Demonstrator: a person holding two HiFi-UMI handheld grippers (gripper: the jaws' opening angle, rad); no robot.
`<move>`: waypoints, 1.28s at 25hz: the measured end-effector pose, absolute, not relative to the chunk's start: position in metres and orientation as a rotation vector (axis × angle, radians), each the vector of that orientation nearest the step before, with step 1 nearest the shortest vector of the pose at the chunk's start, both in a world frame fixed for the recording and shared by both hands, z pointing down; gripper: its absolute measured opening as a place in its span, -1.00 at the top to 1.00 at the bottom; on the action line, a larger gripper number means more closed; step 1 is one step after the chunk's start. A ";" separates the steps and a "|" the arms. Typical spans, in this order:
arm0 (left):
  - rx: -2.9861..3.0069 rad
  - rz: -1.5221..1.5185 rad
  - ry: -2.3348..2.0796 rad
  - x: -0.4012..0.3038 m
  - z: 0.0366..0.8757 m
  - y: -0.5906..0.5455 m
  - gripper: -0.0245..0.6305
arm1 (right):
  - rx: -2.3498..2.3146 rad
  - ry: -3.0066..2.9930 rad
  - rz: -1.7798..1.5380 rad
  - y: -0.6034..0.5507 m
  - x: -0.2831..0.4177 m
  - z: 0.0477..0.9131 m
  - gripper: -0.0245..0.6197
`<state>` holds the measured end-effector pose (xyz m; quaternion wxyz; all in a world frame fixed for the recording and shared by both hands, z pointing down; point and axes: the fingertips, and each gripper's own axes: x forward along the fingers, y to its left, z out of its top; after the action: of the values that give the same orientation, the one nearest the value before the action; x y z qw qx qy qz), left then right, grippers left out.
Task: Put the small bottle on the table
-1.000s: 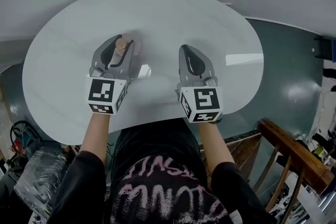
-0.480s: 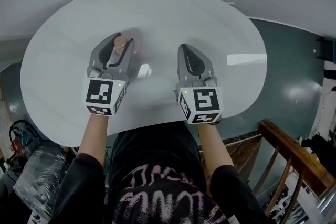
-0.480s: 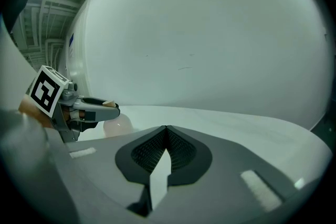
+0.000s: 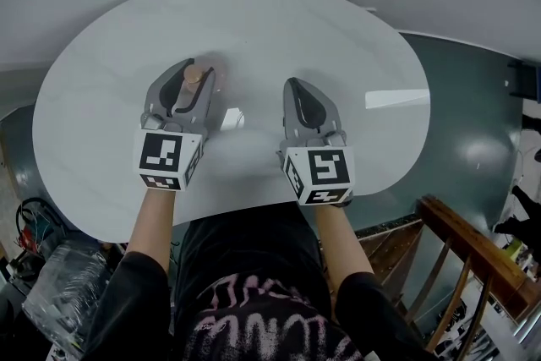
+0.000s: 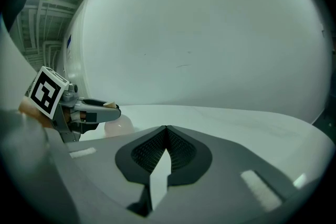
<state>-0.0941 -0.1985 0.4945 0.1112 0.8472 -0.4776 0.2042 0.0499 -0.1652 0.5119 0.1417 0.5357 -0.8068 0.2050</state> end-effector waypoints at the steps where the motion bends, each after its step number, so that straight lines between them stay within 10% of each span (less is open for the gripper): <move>1: 2.489 0.601 -1.403 -0.094 0.495 -0.199 0.49 | 1.549 -2.328 0.595 -0.165 0.050 0.512 0.89; 32: 2.527 0.560 -1.398 -0.092 0.493 -0.203 0.49 | 1.543 -2.326 0.611 -0.165 0.046 0.516 0.89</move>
<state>-0.0920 -0.2034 0.4928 0.0997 0.8548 -0.4727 0.1896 0.0456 -0.1654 0.5156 0.1418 0.5345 -0.8058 0.2118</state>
